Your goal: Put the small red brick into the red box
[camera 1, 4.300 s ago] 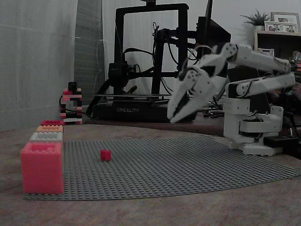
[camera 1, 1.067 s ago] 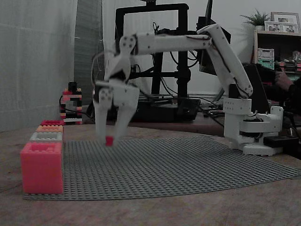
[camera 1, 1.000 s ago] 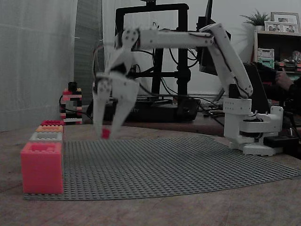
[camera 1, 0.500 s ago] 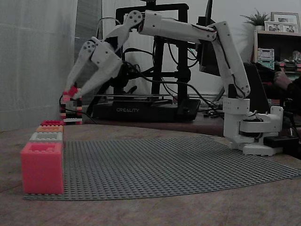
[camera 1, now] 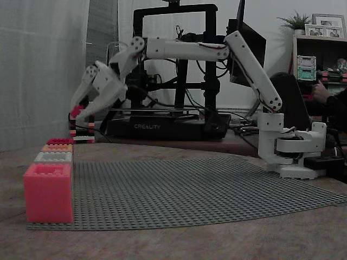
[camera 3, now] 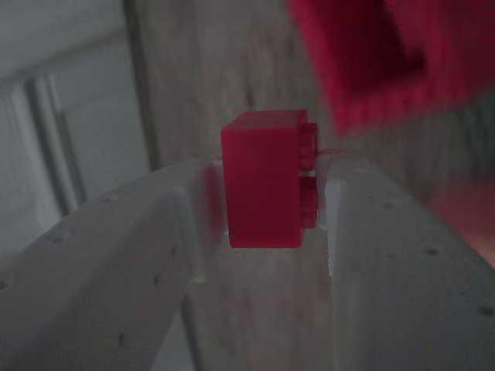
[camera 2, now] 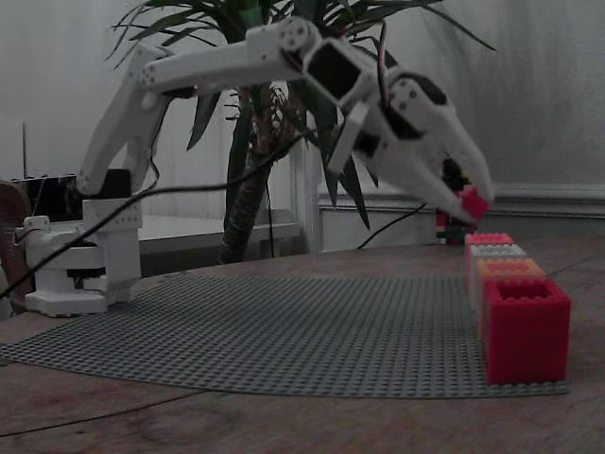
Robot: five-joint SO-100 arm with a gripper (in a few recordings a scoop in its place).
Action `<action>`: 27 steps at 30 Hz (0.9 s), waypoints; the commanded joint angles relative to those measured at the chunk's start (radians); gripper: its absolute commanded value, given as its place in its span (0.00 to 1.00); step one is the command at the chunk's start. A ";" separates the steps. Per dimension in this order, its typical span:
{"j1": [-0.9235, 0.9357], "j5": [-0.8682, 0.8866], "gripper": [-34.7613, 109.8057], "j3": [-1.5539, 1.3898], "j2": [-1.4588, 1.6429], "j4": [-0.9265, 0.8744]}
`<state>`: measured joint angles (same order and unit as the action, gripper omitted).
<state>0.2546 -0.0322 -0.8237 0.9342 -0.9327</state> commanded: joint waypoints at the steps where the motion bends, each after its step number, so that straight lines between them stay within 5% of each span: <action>1: 0.049 -0.037 0.24 0.100 0.003 0.037; 27: 0.044 -0.087 0.33 0.250 -0.207 0.138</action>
<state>0.3022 -0.1104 -0.6397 0.6734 -0.8099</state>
